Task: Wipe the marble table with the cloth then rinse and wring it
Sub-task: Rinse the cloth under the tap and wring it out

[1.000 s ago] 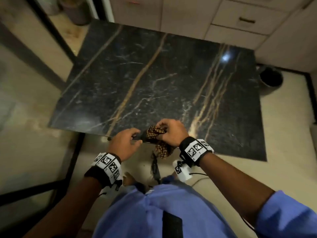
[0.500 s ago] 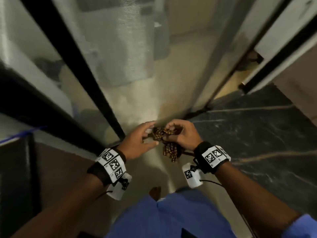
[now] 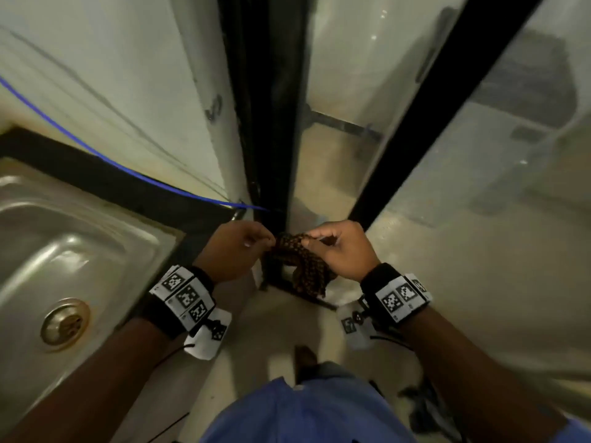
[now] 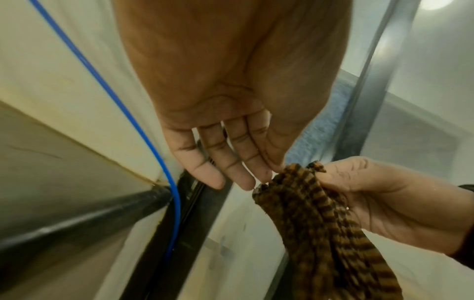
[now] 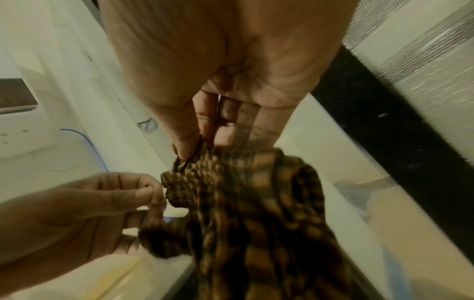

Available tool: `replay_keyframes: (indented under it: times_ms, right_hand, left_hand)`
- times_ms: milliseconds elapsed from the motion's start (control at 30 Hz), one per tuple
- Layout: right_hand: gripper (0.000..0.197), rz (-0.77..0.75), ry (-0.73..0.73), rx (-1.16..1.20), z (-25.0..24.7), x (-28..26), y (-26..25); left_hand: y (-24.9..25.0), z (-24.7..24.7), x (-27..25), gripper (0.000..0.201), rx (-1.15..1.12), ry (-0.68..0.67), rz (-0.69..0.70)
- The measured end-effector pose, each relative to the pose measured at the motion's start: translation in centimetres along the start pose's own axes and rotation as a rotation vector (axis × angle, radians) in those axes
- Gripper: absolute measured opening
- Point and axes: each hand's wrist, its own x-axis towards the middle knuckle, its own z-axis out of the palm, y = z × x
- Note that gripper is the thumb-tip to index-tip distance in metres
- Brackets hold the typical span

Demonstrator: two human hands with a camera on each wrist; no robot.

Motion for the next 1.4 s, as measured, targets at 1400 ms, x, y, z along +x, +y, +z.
replay_keyframes:
  times_ms: [1400]
  right_hand:
    - [0.022, -0.938, -0.789, -0.095, 38.5, 17.6, -40.7]
  left_hand:
    - [-15.7, -33.5, -28.9, 0.021, 0.092, 0.805, -0.457]
